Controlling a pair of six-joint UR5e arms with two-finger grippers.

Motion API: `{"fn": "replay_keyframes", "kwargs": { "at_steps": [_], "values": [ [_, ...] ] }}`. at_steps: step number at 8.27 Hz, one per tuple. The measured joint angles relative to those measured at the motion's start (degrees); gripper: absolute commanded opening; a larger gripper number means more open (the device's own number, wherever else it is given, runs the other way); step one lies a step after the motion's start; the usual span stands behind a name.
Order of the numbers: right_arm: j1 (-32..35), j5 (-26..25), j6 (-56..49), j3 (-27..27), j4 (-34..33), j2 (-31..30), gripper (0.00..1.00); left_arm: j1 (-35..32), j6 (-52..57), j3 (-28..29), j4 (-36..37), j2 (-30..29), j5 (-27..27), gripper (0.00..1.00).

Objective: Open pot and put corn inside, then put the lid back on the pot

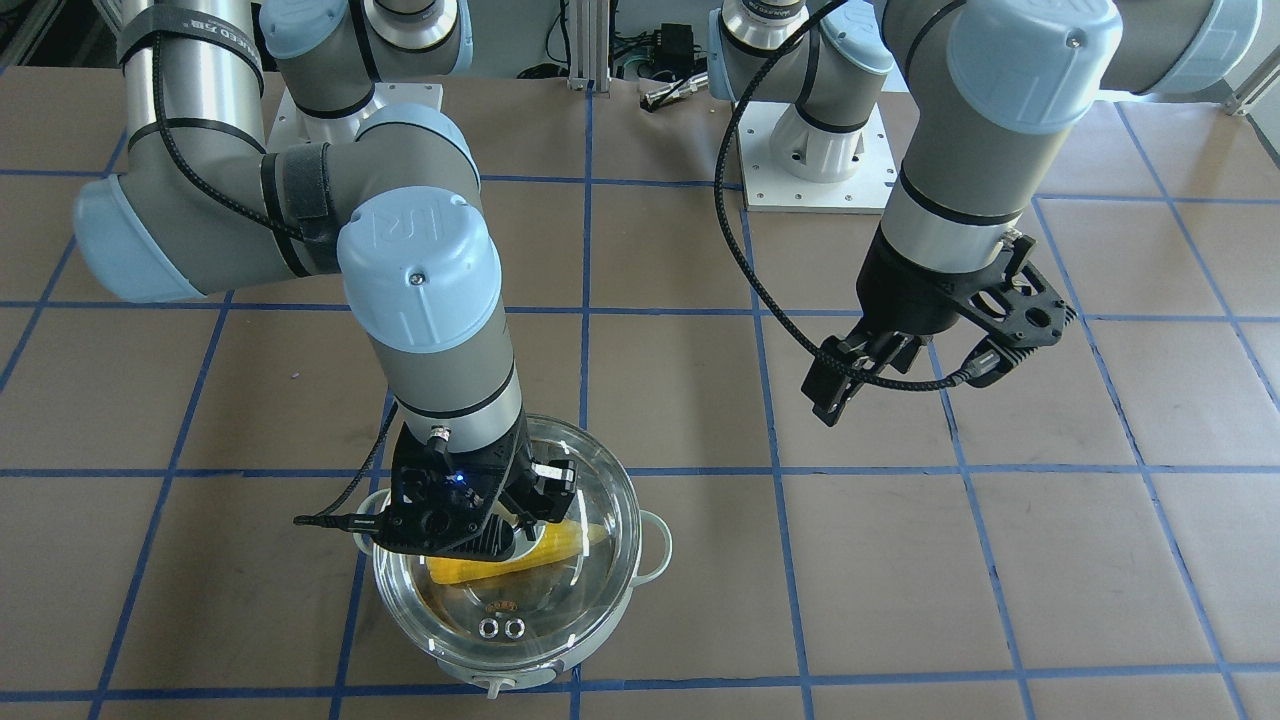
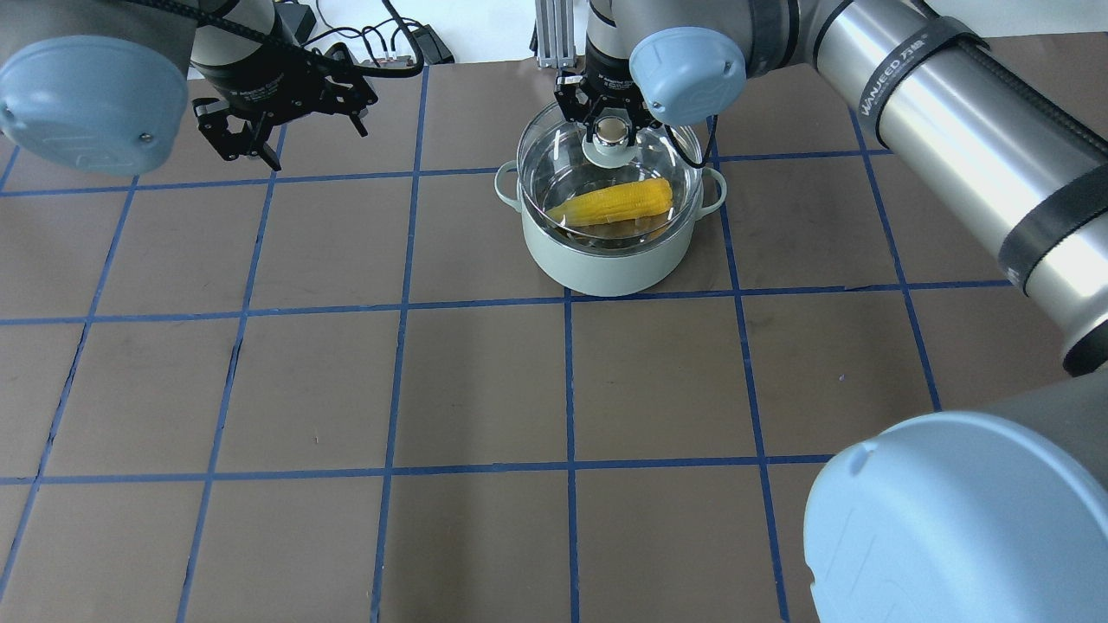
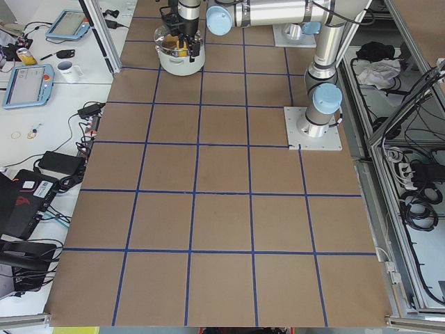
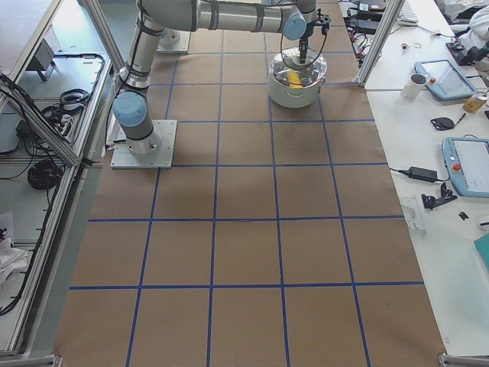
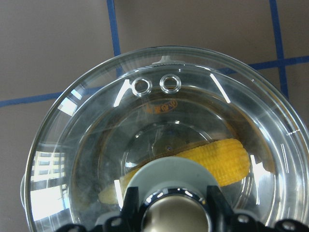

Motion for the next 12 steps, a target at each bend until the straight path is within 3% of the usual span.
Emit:
{"fn": "replay_keyframes", "kwargs": {
  "at_steps": [5, 12],
  "values": [
    [0.0, 0.0, 0.1, 1.3, -0.2, 0.0, 0.14, -0.6, 11.3, -2.6, -1.6, 4.7, 5.1, 1.00],
    [0.1, -0.1, 1.5, 2.4, -1.5, -0.2, 0.13, -0.6, 21.3, -2.4, -2.4, 5.5, 1.7, 1.00]
  ]
}}
